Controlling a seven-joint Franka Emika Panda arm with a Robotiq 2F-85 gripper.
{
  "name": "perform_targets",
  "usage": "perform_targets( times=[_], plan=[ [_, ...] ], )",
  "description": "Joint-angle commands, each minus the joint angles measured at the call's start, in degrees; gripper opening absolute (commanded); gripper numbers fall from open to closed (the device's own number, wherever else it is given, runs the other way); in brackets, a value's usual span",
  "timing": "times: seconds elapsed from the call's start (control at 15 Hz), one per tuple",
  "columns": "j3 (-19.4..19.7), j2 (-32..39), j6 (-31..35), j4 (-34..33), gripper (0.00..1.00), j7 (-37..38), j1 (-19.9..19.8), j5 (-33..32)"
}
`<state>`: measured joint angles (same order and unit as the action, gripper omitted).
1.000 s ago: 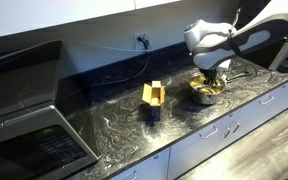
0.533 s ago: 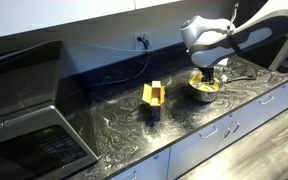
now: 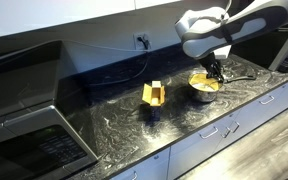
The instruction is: Pick up the folk and stir in the pot
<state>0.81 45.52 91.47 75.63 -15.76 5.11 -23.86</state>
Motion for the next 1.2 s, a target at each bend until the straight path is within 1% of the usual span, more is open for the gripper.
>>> perform_targets(
  times=[0.0,0.2,0.4,0.73,1.13],
  plan=[
    [-0.4,4.5,-11.7,-8.2,0.04,-2.0,-0.1,2.0],
    [-0.1,8.2,-17.9,-13.2,0.04,-1.3,-0.3,2.1],
    [0.3,11.8,-20.3,-17.7,0.04,-0.7,-0.5,1.5],
    [1.5,15.9,-17.1,-22.5,0.04,-1.3,-0.5,-0.4],
    [3.0,17.5,-11.8,-24.1,0.04,-3.0,1.7,-6.9]
  ],
)
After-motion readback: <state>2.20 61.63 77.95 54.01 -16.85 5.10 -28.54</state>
